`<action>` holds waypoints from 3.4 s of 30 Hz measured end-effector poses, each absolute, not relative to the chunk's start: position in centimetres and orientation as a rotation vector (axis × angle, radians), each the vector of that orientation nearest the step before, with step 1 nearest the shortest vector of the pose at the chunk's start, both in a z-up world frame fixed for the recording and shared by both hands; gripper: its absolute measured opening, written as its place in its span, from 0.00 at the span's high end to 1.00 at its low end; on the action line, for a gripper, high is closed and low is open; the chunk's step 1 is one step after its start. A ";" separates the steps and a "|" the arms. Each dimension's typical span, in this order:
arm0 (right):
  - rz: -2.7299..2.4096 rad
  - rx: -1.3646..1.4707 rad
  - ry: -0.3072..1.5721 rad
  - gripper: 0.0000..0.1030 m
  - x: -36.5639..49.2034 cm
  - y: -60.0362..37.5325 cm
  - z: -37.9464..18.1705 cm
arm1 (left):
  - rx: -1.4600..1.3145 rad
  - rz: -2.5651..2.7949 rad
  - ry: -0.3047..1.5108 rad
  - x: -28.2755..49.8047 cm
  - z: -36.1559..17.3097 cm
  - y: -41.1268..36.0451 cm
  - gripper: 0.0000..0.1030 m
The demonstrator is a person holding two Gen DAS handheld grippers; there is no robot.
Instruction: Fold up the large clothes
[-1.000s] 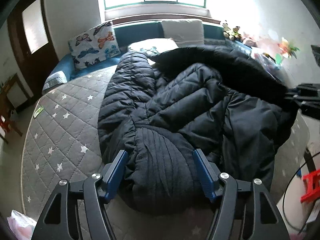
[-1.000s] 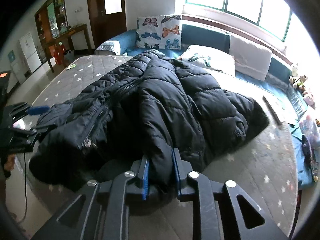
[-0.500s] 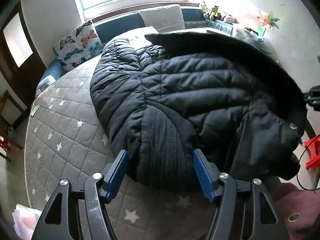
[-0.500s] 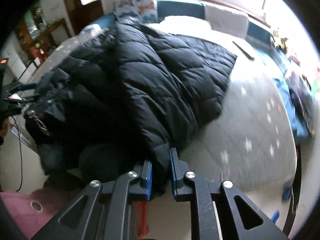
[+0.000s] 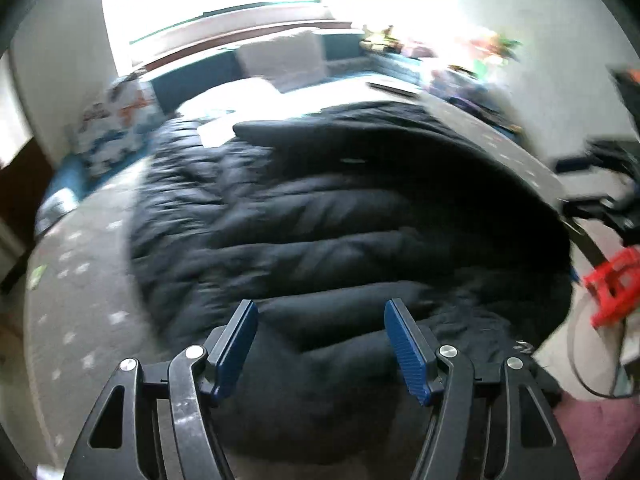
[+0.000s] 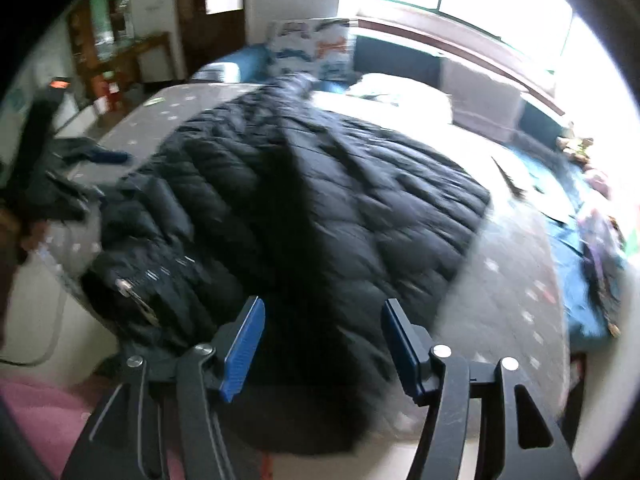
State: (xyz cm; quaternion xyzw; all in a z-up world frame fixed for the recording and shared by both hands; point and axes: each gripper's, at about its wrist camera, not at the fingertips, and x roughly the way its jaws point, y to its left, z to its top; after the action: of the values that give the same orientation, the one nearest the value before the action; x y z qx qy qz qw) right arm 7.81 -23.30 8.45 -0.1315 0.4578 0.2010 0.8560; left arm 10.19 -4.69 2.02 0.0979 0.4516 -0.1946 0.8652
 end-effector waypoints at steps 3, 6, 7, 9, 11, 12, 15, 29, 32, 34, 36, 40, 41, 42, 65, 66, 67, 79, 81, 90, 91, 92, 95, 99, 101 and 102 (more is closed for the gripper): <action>0.470 -0.319 0.978 0.36 9.9 -21.0 7.5 | 0.225 -0.514 1.032 9.9 -1.0 -7.1 0.32; 0.431 -0.413 0.975 0.36 11.8 -19.0 6.7 | 0.294 -0.538 1.070 8.8 -3.5 -8.2 0.32; 0.419 -0.451 0.972 0.36 12.6 -18.4 6.4 | 0.305 -0.542 1.081 8.4 -4.2 -8.1 0.32; 0.412 -0.500 0.962 0.36 13.1 -17.7 6.1 | 0.291 -0.559 1.101 8.1 -4.7 -7.6 0.32; 0.412 -0.527 0.965 0.36 15.4 -16.7 5.7 | 0.260 -0.574 1.105 8.1 -4.1 -6.8 0.32; 0.417 -0.530 0.975 0.36 15.8 -16.4 5.3 | 0.240 -0.577 1.107 8.2 -3.8 -6.5 0.32; 0.444 -0.504 1.037 0.36 18.2 -15.5 3.6 | 0.189 -0.563 1.087 8.4 -2.0 -5.0 0.32; 0.164 -0.341 0.906 0.82 22.5 -23.2 7.1 | 0.184 -0.583 1.120 9.3 -2.9 -5.4 0.32; 0.060 -0.263 0.884 0.82 22.9 -27.9 8.4 | 0.179 -0.581 1.119 9.2 -3.6 -5.5 0.32; -0.019 -0.194 0.884 0.82 23.0 -31.9 8.8 | 0.182 -0.579 1.113 8.7 -3.6 -5.3 0.32; -0.087 -0.125 0.889 0.82 22.6 -35.6 8.7 | 0.184 -0.573 1.114 8.5 -3.6 -5.2 0.32; -0.243 -0.008 0.923 0.82 21.3 -42.8 6.9 | 0.193 -0.561 1.116 8.1 -3.8 -5.7 0.32; -0.276 0.020 0.945 0.82 21.1 -44.0 6.0 | 0.197 -0.558 1.115 8.0 -3.7 -5.7 0.32; -0.308 0.056 0.969 0.82 20.7 -45.5 4.9 | 0.200 -0.555 1.114 7.9 -3.5 -5.8 0.32; -0.432 0.149 1.104 0.54 16.0 -51.7 -0.3 | -0.051 -0.083 1.004 20.6 4.2 9.5 0.15; -0.422 0.155 1.103 0.54 15.9 -51.4 -0.2 | -0.071 -0.059 1.010 21.7 3.9 10.5 0.15; -0.408 0.162 1.101 0.54 15.7 -51.1 0.0 | -0.098 -0.034 1.018 23.1 3.3 11.9 0.15; -0.160 0.246 1.169 0.53 13.6 -46.0 -1.7 | -0.461 -0.081 1.020 33.9 -3.5 20.8 0.15; -0.154 0.245 1.185 0.53 13.6 -45.6 -2.4 | -0.495 -0.098 1.032 35.0 -4.4 20.6 0.15; -0.167 0.310 1.209 0.52 13.9 -46.4 -3.6 | -0.644 -0.211 1.074 39.1 -8.0 19.8 0.21; -0.169 0.311 1.210 0.50 13.9 -46.5 -3.7 | -0.635 -0.206 1.063 39.1 -8.0 19.6 0.32; -0.169 0.313 1.211 0.48 14.0 -46.6 -3.9 | -0.619 -0.191 1.053 39.2 -7.9 19.1 0.40; -0.172 0.324 1.211 0.45 14.0 -46.7 -4.4 | -0.560 -0.135 1.028 38.5 -7.5 18.2 0.69; -0.169 0.336 1.202 0.44 14.4 -46.7 -4.9 | -0.449 0.043 0.958 36.2 -5.6 17.7 0.85; -0.168 0.322 1.196 0.44 14.7 -46.5 -4.9 | -0.406 0.135 0.909 34.4 -4.5 18.2 0.86; -0.166 0.313 1.193 0.44 14.9 -46.2 -4.9 | -0.393 0.175 0.887 33.3 -4.0 18.4 0.87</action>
State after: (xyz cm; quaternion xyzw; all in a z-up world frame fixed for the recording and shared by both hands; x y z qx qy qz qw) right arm 14.88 -46.17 -4.91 0.1467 0.5587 -0.0779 0.8126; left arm 33.33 18.40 -3.97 -0.1887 0.4258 0.0841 0.8809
